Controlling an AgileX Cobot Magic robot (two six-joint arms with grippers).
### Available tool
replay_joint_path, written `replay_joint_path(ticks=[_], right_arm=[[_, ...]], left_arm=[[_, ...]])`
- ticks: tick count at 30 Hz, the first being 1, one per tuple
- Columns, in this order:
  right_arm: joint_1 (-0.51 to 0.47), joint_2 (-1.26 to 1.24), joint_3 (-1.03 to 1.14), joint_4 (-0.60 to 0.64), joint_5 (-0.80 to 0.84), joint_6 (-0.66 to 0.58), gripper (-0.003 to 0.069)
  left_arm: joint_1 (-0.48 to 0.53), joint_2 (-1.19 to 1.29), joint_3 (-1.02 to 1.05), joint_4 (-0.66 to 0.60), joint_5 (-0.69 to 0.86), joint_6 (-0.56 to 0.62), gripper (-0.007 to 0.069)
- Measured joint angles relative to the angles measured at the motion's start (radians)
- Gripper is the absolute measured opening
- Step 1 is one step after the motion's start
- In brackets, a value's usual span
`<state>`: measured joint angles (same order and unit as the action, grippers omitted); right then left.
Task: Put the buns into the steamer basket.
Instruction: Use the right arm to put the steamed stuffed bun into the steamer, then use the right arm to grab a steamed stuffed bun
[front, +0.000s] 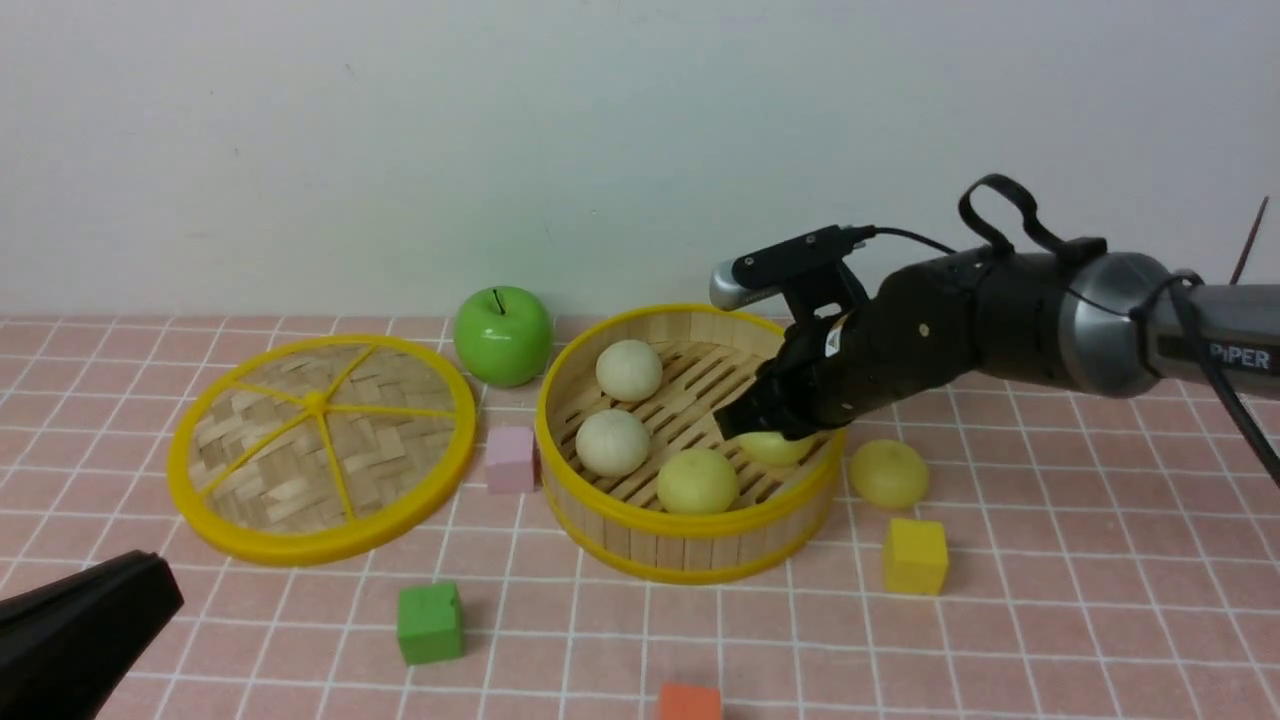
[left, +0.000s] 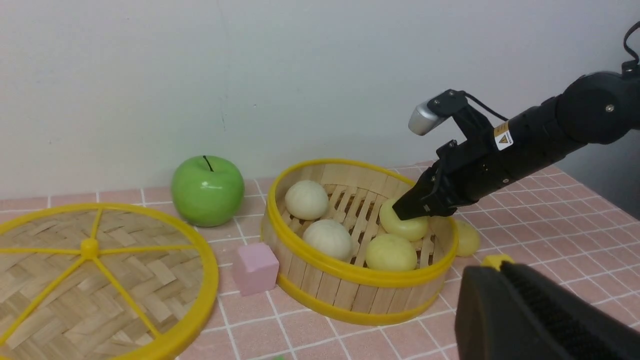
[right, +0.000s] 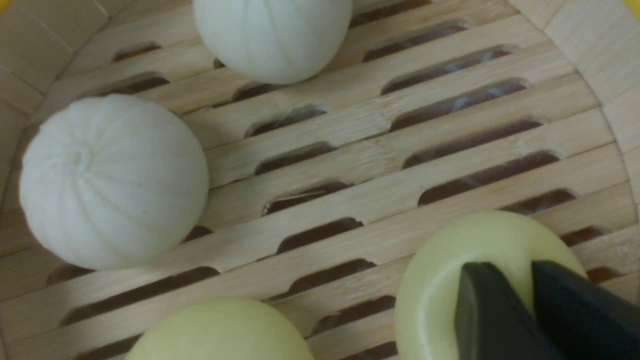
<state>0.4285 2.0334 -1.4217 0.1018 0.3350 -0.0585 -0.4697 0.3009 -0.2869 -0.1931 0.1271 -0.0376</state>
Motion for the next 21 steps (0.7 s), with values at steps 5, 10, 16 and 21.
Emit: replay_joint_path(ticks=[5,10,16,21], right_arm=[[0.003,-0.041,0.000,0.001,0.046,0.000,0.0363],[0.003,-0.181,-0.001,-0.024,0.150,0.000,0.0523],[-0.024,-0.282,-0.001,-0.164,0.314,0.044,0.0545],[-0.104,-0.216,0.007,-0.208,0.446,0.167,0.0487]], left_arm=[[0.000,0.000,0.000,0.000,0.000,0.000,0.0040],[0.000,0.000,0.000,0.000,0.000,0.000,0.0048],[0.000,0.000,0.000,0.000,0.000,0.000,0.0057],[0.000,0.000,0.000,0.000,0.000,0.000,0.0060]])
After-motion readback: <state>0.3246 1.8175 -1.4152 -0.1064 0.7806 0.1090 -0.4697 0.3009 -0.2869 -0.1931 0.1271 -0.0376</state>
